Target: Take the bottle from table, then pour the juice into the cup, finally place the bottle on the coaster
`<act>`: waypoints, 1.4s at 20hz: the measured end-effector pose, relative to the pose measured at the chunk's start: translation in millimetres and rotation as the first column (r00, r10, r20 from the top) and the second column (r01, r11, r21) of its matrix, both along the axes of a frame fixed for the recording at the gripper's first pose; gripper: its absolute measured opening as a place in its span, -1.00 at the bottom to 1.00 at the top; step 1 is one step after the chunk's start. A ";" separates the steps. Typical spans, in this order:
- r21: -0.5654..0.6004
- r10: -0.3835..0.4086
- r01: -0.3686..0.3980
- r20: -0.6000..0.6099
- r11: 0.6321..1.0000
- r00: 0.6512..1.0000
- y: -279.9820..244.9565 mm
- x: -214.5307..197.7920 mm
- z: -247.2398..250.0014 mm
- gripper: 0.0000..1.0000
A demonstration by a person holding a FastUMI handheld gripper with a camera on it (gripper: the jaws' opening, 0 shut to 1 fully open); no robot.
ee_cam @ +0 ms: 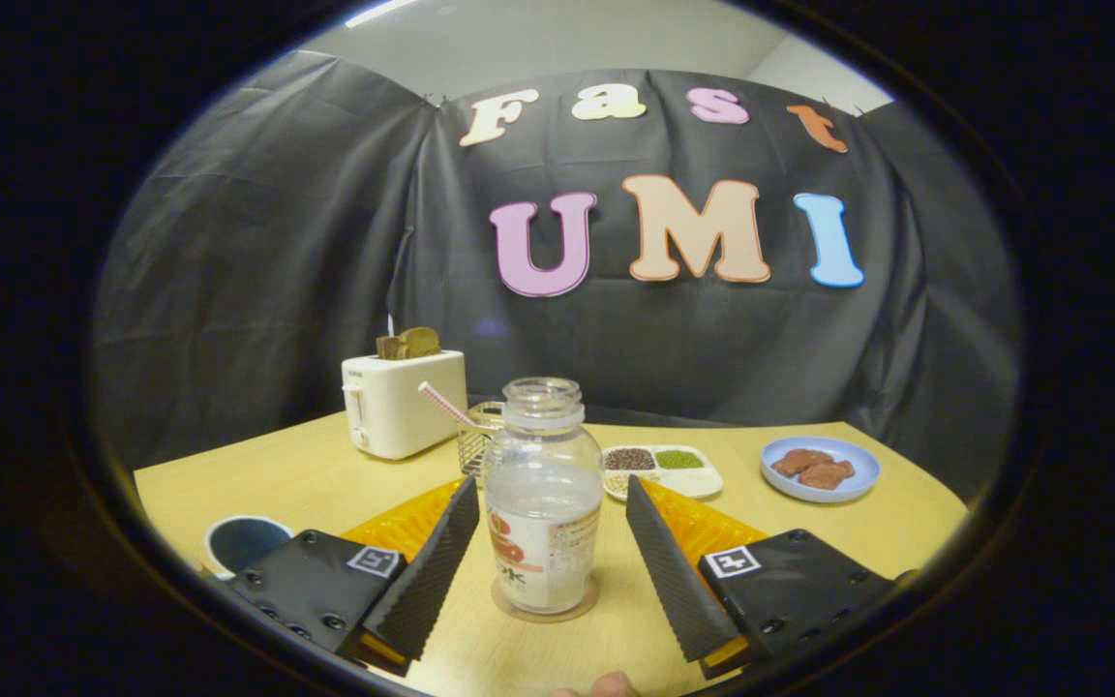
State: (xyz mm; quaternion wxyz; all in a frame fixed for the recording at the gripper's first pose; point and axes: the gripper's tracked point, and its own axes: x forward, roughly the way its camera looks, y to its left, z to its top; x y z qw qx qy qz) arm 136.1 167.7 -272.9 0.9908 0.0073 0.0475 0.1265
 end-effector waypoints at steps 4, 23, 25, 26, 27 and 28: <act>0.007 -0.004 0.004 0.020 1.000 1.000 -11.2 -34.9 28.5 0.95; 0.070 -0.224 0.219 0.085 0.973 0.971 -105.8 -162.3 174.5 0.95; 0.037 -0.244 0.242 0.089 0.970 0.966 -114.3 -169.9 181.0 0.95; 0.017 -0.249 0.249 0.092 0.968 0.964 -115.4 -173.8 183.7 0.95; 0.002 -0.256 0.257 0.094 0.967 0.962 -116.7 -177.2 186.8 0.95; -0.013 -0.258 0.260 0.097 0.965 0.961 -115.9 -180.1 190.1 0.95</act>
